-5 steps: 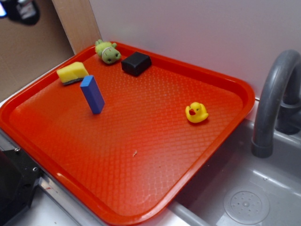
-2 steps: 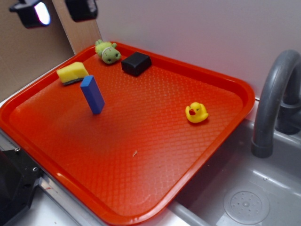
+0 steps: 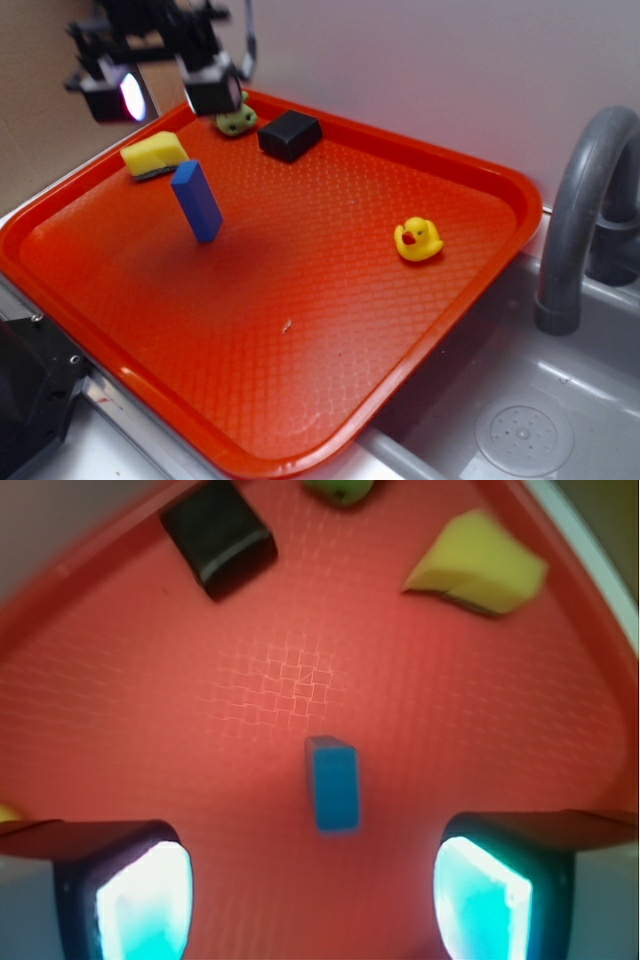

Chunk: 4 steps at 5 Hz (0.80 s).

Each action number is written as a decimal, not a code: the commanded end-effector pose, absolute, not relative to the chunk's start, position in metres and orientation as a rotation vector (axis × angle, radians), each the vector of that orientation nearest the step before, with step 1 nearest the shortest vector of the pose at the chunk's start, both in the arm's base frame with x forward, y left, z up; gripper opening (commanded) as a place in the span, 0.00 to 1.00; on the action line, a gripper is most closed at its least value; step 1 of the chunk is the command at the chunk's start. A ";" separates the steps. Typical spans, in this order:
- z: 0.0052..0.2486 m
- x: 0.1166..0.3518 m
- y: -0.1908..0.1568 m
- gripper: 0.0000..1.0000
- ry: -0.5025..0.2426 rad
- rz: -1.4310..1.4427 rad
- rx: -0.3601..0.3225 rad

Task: Grab the blue block.

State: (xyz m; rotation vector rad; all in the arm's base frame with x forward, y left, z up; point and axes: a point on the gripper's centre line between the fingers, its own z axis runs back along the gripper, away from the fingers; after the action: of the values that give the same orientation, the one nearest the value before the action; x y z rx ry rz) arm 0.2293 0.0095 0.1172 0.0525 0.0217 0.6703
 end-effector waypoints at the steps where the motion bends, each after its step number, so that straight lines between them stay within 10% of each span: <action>1: 0.091 0.237 0.018 1.00 -0.023 0.629 0.111; 4: 0.069 0.212 0.016 1.00 0.021 0.585 0.186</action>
State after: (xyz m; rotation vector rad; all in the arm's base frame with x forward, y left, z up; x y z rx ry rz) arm 0.2110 0.0142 0.0623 0.1908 0.0561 0.5982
